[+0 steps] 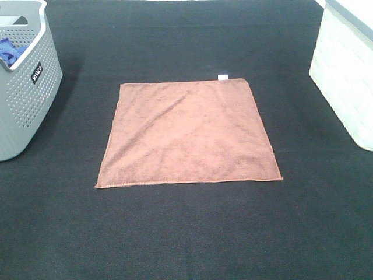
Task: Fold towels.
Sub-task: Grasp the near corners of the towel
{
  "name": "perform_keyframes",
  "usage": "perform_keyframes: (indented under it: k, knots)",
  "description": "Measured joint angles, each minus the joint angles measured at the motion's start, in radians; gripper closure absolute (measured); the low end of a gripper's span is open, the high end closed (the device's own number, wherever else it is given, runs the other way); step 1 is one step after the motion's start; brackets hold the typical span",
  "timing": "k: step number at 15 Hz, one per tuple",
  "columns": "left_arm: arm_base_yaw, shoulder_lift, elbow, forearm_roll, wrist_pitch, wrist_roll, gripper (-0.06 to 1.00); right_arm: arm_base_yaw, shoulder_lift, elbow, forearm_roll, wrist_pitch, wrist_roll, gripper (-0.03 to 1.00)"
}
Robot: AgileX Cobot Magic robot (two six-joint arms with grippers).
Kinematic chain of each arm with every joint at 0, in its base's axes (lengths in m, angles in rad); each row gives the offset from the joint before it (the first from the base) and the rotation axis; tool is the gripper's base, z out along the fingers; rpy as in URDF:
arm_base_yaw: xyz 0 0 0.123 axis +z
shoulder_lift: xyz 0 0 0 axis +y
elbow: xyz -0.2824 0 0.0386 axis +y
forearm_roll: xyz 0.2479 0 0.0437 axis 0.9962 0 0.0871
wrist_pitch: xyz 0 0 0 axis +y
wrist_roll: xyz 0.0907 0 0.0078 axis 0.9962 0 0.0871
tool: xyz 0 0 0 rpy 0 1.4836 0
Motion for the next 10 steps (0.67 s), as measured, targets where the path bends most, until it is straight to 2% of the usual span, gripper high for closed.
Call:
perform_keyframes:
  k: [10]
  knots:
    - [0.000,0.000,0.000,0.000,0.000,0.000,0.31,0.000,0.000,0.000,0.000,0.000,0.000,0.13]
